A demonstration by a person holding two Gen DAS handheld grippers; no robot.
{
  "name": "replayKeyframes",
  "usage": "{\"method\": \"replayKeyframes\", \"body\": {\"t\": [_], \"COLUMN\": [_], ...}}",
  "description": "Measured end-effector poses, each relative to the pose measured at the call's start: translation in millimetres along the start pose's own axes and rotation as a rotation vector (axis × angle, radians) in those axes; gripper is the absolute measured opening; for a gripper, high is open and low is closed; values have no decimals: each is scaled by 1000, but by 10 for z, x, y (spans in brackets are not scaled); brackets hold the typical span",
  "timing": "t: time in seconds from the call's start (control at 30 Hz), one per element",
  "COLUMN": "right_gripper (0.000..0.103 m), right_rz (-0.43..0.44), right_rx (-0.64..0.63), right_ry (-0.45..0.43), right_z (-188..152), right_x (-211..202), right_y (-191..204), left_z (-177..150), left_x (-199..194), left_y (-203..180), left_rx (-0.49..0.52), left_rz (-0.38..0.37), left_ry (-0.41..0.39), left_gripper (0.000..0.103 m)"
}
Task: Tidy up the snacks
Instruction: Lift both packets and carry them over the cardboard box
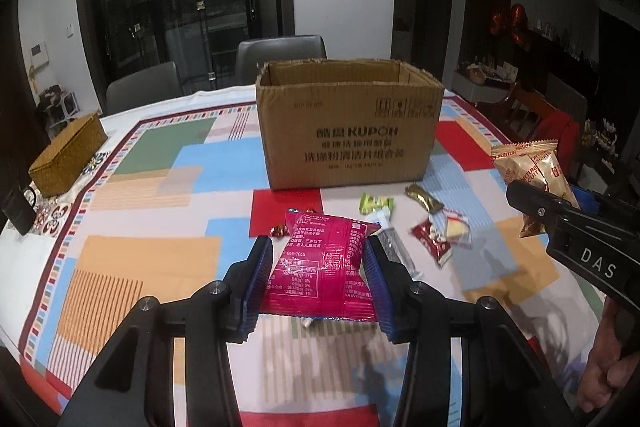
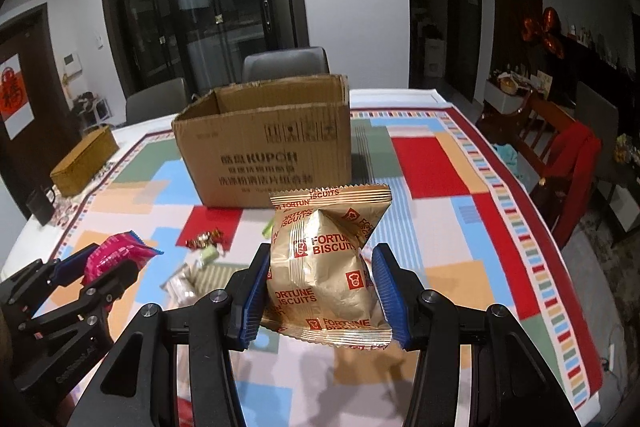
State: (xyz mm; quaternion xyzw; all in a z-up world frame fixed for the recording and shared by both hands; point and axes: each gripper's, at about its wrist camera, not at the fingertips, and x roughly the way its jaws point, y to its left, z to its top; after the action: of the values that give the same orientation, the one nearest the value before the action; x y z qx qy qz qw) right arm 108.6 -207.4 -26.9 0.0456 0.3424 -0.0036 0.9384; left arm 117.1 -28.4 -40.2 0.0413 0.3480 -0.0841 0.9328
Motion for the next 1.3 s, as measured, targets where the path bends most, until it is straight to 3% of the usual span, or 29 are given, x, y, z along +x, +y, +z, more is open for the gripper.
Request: {"method": "replayKeyframes", "body": {"t": [0.57,1.3], "right_gripper": [52,52], "right_rz": [25,46], "right_rx": [-24,-51], "right_ry": [-82,-81], "right_z": [653,1499], "right_x": [159,803], "right_y": [24,87], "left_z": [811,1644], "left_x": [88,741], "left_y": [81,202], "left_rx": [27,2], "left_rz": [-3,-33], "left_ry": [-97,-94], "left_gripper": [46,46]}}
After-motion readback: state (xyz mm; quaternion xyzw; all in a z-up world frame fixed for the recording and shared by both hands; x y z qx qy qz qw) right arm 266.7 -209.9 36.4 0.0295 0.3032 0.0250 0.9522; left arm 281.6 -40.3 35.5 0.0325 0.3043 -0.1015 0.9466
